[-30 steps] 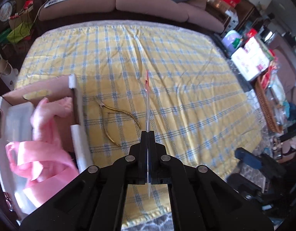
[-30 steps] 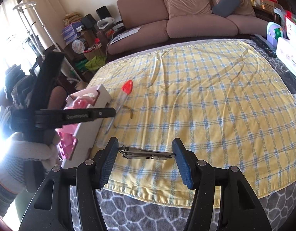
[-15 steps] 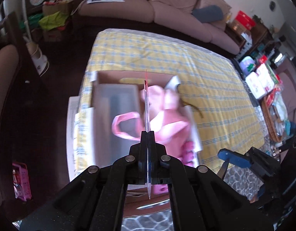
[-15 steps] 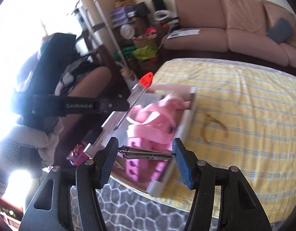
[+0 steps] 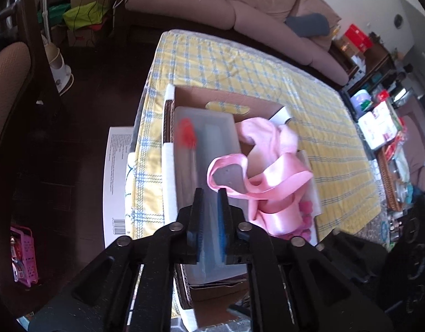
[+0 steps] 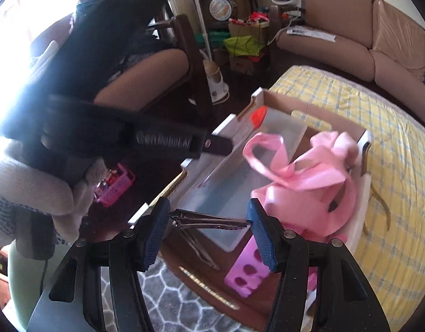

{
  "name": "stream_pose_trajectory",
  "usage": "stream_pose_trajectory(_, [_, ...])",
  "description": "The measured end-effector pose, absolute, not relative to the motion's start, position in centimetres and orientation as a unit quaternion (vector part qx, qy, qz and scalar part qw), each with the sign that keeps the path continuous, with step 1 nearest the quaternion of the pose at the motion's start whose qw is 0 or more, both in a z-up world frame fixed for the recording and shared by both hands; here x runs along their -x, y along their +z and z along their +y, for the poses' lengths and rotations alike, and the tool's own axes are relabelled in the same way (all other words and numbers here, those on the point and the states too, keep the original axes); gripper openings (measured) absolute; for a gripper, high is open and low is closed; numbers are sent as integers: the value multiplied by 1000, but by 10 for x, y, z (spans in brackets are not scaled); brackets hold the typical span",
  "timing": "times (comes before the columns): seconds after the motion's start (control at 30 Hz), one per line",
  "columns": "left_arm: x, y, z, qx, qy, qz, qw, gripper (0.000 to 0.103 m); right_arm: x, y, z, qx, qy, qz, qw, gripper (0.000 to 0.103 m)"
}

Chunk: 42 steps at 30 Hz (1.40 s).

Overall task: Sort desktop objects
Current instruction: 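Carry the clippers and red-capped file into the box and open both grippers, then grasp the gold cuticle nippers with the right gripper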

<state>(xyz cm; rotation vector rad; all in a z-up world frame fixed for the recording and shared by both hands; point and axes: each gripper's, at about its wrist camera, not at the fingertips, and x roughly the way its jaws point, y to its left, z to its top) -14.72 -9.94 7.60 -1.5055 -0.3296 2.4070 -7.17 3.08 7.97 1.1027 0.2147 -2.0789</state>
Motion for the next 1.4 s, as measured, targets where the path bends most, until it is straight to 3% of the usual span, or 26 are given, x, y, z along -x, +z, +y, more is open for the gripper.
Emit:
stream_pose_trajectory(0.27, [142,93,-90,510,836,-119,160,41,71,63,43,-495,-791,-26,359,64])
stream_pose_trajectory(0.47, [142,102,-71,506,841,-97,163,43,74,92,87,-461,-824,-35,329,72])
stream_pose_trajectory(0.53, [141,104,-62,499,849,-76,154,53,78,98,107,-452,-837,-34,305,75])
stream_pose_trajectory(0.6, [139,106,-53,492,859,-45,136,74,83,100,126,-451,-844,-42,288,79])
stream_pose_trajectory(0.63, [138,106,-49,488,863,-31,128,78,86,101,133,-449,-848,-45,278,81])
stream_pose_trajectory(0.7, [136,107,-42,483,867,-15,121,92,90,103,151,-444,-860,-43,248,96])
stream_pose_trajectory(0.77, [135,106,-38,481,868,-15,126,103,87,104,167,-437,-872,-33,217,103])
stream_pose_trajectory(1.4, [154,120,5,476,866,-2,150,103,104,95,224,-430,-885,-10,175,100])
